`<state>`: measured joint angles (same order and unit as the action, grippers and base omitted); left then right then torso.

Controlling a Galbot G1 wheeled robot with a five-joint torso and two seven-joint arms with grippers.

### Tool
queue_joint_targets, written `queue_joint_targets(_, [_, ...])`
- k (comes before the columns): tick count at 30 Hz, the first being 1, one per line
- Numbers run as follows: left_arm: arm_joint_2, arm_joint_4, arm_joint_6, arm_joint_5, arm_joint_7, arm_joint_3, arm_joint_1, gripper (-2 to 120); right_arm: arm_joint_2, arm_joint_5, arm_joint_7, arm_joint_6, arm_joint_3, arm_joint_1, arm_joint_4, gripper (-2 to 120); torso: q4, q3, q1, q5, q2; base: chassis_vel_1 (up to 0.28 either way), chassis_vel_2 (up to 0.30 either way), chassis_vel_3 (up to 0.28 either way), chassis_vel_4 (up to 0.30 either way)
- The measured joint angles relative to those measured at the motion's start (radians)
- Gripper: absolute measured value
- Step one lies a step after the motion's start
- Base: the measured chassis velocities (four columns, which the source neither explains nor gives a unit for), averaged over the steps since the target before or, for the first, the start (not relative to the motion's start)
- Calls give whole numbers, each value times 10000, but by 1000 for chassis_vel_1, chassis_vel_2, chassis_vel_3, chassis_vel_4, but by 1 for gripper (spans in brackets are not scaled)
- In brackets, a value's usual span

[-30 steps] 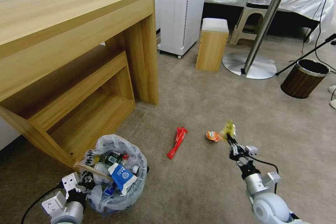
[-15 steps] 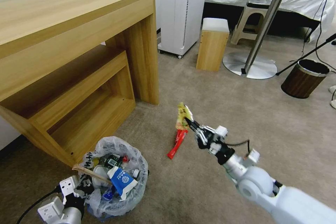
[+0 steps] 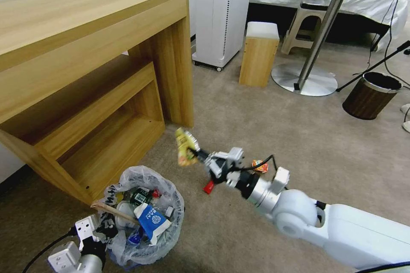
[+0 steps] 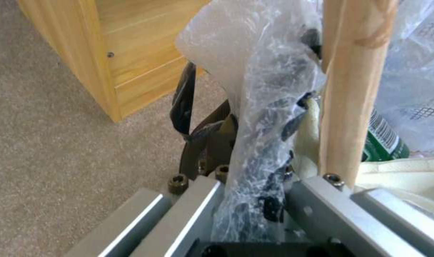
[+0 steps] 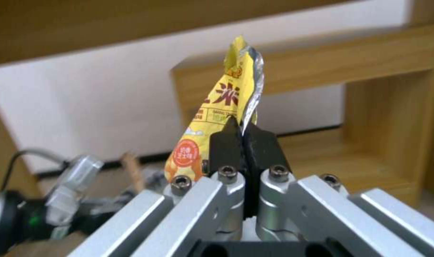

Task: Pick up the trash bin and place the garbage on the floor into it.

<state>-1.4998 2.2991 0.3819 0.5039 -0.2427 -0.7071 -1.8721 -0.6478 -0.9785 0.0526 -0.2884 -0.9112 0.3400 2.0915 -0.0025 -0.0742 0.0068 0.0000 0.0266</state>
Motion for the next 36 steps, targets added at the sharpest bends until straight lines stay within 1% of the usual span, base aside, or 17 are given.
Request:
queue_joint_targets(1, [-26,9,-1,-27,19,0,-10,0,-180,-80,222,144,-614,-553,55,0,3,1,0,-5,0,0,0,0,0])
queue_joint_targets(3, [-131,46,-12,-109,61,3,-32,0,-994,-344,1262,808,-1896,-1693,203,0,4,0,0,-1,0,0,0,0,0])
queue_joint_targets(4, [-131,46,-12,-109,61,3,-32,0,-994,-344,1262,808,-1896,-1693,203,0,4,0,0,-1,0,0,0,0,0])
queue_joint_targets(5, [-173,51,-22,-134,82,2,-35,0,-1393,-583,1754,1137,-2345,-2039,230,0,5,1,0,-3,0,0,0,0,0])
queue_joint_targets(7, [-215,83,-27,-142,97,-19,-51,0,-1879,-659,2272,1374,-2773,-2283,76,0,5,1,-1,-3,0,0,0,0,0])
queue_joint_targets(8, [-215,83,-27,-142,97,-19,-51,0,-1879,-659,2272,1374,-2773,-2283,76,0,5,1,-1,-3,0,0,0,0,0])
queue_joint_targets(11, [-230,122,-81,-141,100,-91,-103,0,-2269,-851,3098,1797,-2943,-2255,-231,0,2,0,-1,-2,0,0,0,0,0])
queue_joint_targets(12, [-230,122,-81,-141,100,-91,-103,0,-2269,-851,3098,1797,-2943,-2255,-231,0,2,0,-1,-2,0,0,0,0,0])
queue_joint_targets(15, [-233,127,-100,-134,106,-133,-143,0,-2604,-849,3531,2039,-2933,-2049,-728,0,2,0,-1,-2,0,0,0,0,0])
queue_joint_targets(17, [-233,127,-103,-132,107,-138,-146,0,-2670,-846,3593,2068,-2919,-2009,-834,0,2,0,-1,-1,0,0,0,0,0])
queue_joint_targets(20, [-226,116,-119,-112,109,-164,-148,0,-3039,-871,3769,2142,-2793,-1851,-1301,0,2,0,-1,-1,0,0,0,0,0])
queue_joint_targets(27, [-226,33,-120,-92,109,-175,-95,0,-3479,-913,4087,2399,-2800,-1723,-1578,0,3,0,-1,-1,0,0,0,0,0])
queue_joint_targets(36, [-251,-75,-120,-82,109,-134,-15,0,-3560,-818,4392,2722,-2959,-1680,-1588,0,2,0,-1,-1,0,0,0,0,0])
